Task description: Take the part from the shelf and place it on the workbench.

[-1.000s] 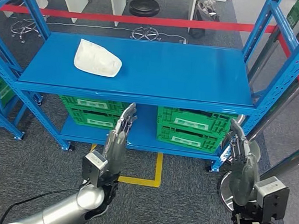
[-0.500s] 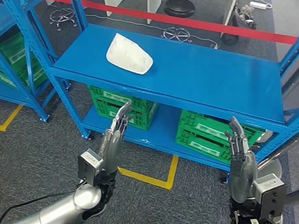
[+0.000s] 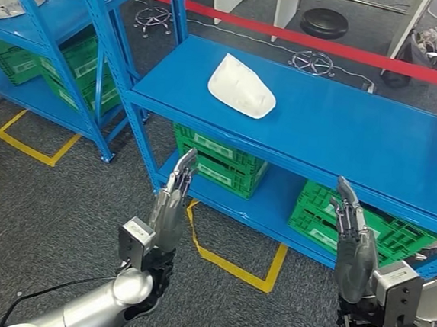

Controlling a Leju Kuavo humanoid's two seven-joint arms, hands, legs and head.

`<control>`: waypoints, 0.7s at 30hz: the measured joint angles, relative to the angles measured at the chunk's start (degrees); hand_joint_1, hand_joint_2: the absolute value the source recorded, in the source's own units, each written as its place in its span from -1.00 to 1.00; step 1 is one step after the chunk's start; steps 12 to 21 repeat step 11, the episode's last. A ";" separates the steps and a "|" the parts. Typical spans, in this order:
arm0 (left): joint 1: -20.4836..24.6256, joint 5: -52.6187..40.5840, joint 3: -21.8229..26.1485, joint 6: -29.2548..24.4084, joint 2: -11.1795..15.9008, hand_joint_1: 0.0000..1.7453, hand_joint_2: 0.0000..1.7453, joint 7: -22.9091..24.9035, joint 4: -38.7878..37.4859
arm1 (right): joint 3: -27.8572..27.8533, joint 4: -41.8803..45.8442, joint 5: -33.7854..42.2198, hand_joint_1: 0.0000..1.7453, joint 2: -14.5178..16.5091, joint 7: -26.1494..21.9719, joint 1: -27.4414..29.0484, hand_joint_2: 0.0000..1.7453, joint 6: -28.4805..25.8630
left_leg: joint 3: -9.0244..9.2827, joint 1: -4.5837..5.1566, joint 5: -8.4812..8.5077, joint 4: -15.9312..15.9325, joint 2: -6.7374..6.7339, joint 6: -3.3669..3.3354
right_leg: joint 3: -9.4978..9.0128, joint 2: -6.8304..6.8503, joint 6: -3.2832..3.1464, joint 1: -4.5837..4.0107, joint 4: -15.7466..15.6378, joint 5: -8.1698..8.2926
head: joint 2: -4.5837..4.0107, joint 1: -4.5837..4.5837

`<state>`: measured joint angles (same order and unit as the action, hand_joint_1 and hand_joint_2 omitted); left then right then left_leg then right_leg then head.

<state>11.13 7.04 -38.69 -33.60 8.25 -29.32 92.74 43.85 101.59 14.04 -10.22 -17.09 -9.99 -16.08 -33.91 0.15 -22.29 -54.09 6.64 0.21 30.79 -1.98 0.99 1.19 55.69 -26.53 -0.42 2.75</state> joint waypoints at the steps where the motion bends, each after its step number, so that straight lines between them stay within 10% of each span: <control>1: -0.05 -0.01 0.01 -0.01 0.04 -1.00 -1.00 -0.02 0.01 | 0.00 0.00 0.17 -1.00 0.02 -0.07 0.01 -1.00 0.15 | -0.15 -0.06 0.04 0.02 0.13 0.29 | -0.17 0.13 -0.35 0.02 -0.16 0.04 | 0.00 0.09; 4: 0.00 -0.02 0.02 -0.02 0.15 -1.00 -1.00 -0.03 0.01 | -0.04 0.01 0.33 -1.00 0.05 -0.21 -0.01 -1.00 0.31 | -1.89 0.00 -2.30 -3.89 -2.91 1.25 | -0.63 0.79 -1.23 0.23 -0.75 0.41 | 0.00 0.54; 8: -0.07 -0.02 0.01 -0.10 0.16 -1.00 -1.00 -0.04 0.00 | -0.03 -0.02 0.37 -1.00 0.05 -0.44 0.31 -1.00 0.37 | -9.12 -0.45 -7.48 -17.53 -6.14 2.05 | -0.69 1.94 -1.55 0.01 -0.78 0.29 | 0.00 1.09; 11: -0.14 -0.03 0.00 -0.13 0.21 -1.00 -1.00 -0.04 0.00 | -0.03 -0.02 0.37 -1.00 0.05 -0.57 0.32 -1.00 0.32 | -6.98 -0.57 -3.74 -12.63 -6.29 1.82 | -0.92 2.46 -1.45 -0.03 -0.78 0.05 | 0.00 1.26; 21: -0.14 -0.03 0.00 -0.13 0.21 -1.00 -1.00 -0.04 0.00 | -0.03 -0.02 0.37 -1.00 0.05 -0.57 0.32 -1.00 0.32 | -6.98 -0.57 -3.74 -12.63 -6.29 1.82 | -0.92 2.46 -1.45 -0.03 -0.78 0.05 | 0.00 1.26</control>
